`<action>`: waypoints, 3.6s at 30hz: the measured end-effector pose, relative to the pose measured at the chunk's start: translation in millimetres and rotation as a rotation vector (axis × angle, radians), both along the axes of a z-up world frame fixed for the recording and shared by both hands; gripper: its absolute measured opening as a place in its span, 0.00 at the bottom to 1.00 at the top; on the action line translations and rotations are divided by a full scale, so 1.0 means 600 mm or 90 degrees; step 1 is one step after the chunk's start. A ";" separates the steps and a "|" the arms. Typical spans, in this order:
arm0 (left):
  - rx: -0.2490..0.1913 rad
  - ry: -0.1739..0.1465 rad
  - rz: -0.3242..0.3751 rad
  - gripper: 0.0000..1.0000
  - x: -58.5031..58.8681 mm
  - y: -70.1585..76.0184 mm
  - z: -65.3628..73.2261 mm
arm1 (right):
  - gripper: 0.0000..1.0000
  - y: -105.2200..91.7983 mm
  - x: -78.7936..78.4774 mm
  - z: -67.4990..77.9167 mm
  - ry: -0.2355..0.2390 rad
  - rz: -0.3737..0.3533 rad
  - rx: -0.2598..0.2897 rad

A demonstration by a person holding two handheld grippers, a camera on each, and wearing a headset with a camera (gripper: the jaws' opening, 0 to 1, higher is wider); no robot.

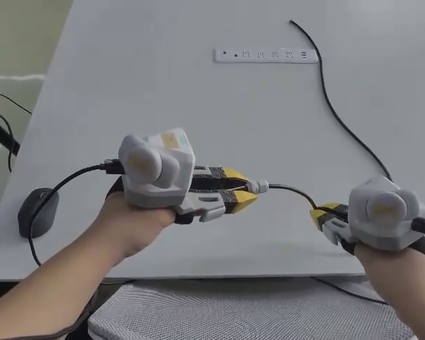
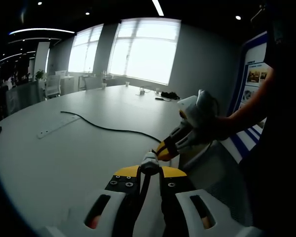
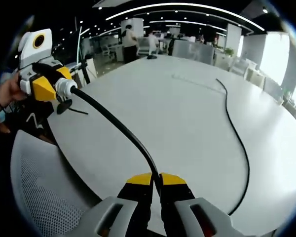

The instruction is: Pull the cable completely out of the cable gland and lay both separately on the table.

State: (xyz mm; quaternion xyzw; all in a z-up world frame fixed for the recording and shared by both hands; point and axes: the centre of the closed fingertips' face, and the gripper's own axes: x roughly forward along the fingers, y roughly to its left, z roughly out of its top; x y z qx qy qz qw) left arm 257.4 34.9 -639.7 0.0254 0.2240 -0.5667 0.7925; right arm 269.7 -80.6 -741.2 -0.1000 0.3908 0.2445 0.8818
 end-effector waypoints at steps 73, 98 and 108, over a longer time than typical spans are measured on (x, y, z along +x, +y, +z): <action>-0.005 0.004 -0.004 0.15 0.016 0.016 -0.003 | 0.18 0.179 0.010 0.144 -0.211 0.375 -0.162; 0.003 0.006 -0.011 0.15 0.015 0.016 -0.006 | 0.00 0.190 0.003 0.137 -0.233 0.434 -0.173; 0.011 -0.003 -0.015 0.15 0.011 0.013 -0.007 | 0.00 0.188 0.000 0.134 -0.226 0.428 -0.161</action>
